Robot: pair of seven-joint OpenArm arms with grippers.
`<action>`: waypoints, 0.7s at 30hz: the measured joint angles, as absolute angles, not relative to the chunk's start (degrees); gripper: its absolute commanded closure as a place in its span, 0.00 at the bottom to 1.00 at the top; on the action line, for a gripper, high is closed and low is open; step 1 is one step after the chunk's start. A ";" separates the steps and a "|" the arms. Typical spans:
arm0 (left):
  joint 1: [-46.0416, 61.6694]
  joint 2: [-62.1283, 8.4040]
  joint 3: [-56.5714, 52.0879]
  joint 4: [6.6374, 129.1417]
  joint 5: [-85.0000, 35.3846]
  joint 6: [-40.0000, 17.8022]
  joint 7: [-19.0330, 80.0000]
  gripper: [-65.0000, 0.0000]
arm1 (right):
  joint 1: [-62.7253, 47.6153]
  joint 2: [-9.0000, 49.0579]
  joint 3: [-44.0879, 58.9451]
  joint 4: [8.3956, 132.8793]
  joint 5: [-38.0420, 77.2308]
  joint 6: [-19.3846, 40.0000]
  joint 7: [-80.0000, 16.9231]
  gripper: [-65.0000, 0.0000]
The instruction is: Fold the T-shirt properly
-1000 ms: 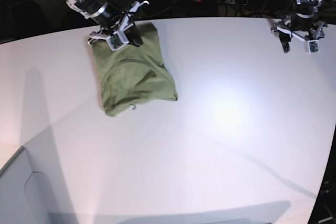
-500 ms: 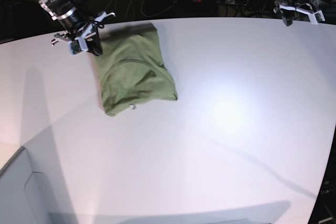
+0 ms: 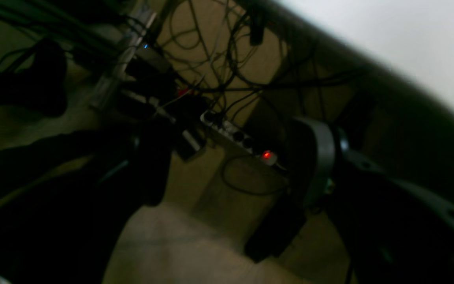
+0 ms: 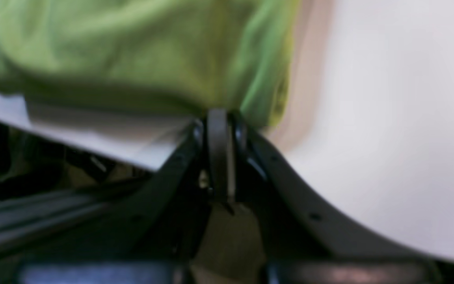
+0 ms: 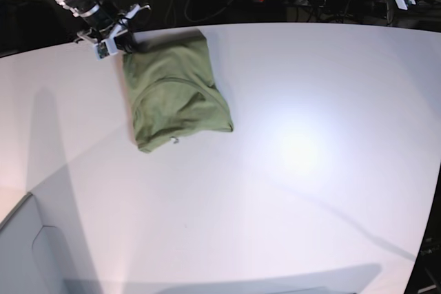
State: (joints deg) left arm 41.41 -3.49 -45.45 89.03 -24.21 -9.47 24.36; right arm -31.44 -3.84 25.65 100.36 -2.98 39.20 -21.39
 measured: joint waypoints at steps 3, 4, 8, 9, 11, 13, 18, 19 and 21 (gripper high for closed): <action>42.30 -2.07 -45.43 89.01 -24.23 -9.32 24.36 0.33 | -32.47 -3.97 25.71 102.17 -0.99 39.20 -21.19 1.00; 42.41 -1.91 -45.43 88.82 -24.25 -9.32 24.27 0.33 | -32.82 -3.97 25.78 102.43 1.19 39.18 -20.99 1.00; 42.22 -1.89 -44.56 86.32 -24.18 -9.32 23.97 0.33 | -34.11 -3.97 31.05 102.43 4.80 39.16 -21.41 1.00; 41.98 -2.07 -43.72 85.23 -23.97 -9.28 24.03 0.33 | -34.52 -4.01 31.99 102.13 4.84 39.13 -21.37 1.00; 40.91 -2.20 -41.93 82.65 -23.66 -9.28 24.25 0.33 | -34.89 -5.10 33.47 101.41 4.82 39.20 -21.43 1.00; 39.46 -2.15 -39.94 79.90 -23.77 -9.30 24.12 0.33 | -35.68 -5.87 35.29 100.90 5.34 39.20 -21.41 1.00; 36.12 -5.74 -33.98 72.51 -23.62 -9.19 23.77 0.33 | -37.15 -5.41 40.95 95.85 4.99 39.18 -21.39 1.00; 35.66 -6.15 -32.67 71.42 -23.62 -9.15 23.75 0.33 | -37.34 -5.65 41.98 94.45 4.95 39.22 -21.52 1.00; 34.94 -6.81 -29.87 69.52 -23.81 -9.30 23.83 0.33 | -37.52 -5.65 44.18 91.55 5.17 39.16 -21.15 1.00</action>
